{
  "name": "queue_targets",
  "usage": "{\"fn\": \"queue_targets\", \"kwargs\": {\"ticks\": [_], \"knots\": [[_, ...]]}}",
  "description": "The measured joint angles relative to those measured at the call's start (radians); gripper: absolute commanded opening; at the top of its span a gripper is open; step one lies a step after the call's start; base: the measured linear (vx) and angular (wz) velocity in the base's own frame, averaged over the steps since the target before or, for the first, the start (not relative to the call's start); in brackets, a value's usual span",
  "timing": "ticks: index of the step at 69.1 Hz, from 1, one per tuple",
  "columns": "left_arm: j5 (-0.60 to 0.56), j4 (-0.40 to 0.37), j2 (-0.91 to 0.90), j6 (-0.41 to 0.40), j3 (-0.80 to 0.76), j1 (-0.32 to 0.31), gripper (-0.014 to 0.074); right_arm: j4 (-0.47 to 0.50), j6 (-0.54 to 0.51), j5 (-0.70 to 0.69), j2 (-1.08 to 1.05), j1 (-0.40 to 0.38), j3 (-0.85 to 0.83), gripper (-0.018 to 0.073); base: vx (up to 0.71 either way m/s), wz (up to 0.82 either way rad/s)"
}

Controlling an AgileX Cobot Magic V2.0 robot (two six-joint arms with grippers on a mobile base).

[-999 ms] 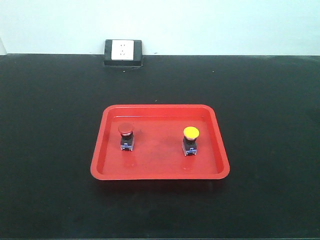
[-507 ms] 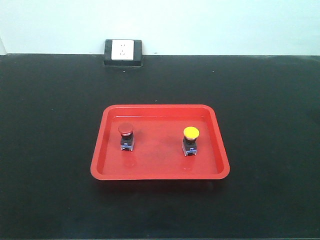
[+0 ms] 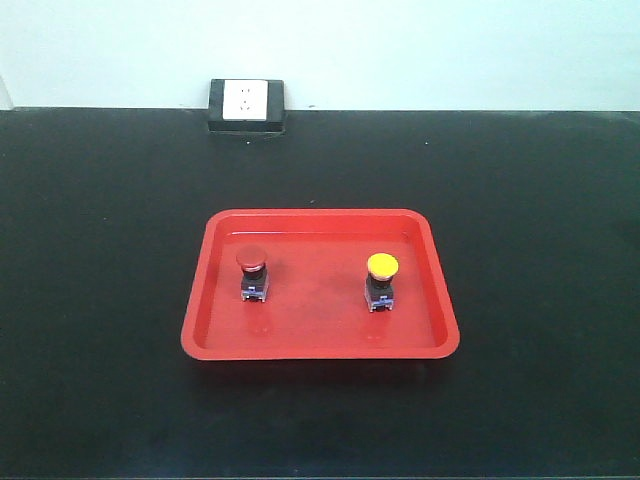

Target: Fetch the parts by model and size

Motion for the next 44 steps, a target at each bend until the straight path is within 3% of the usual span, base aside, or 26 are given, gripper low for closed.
{"fn": "queue_targets", "kwargs": {"ticks": [44], "knots": [[0.000, 0.000, 0.000, 0.000, 0.000, 0.000, -0.0006, 0.000, 0.000, 0.000, 0.000, 0.000, 0.000, -0.0009, 0.00, 0.00]]}}
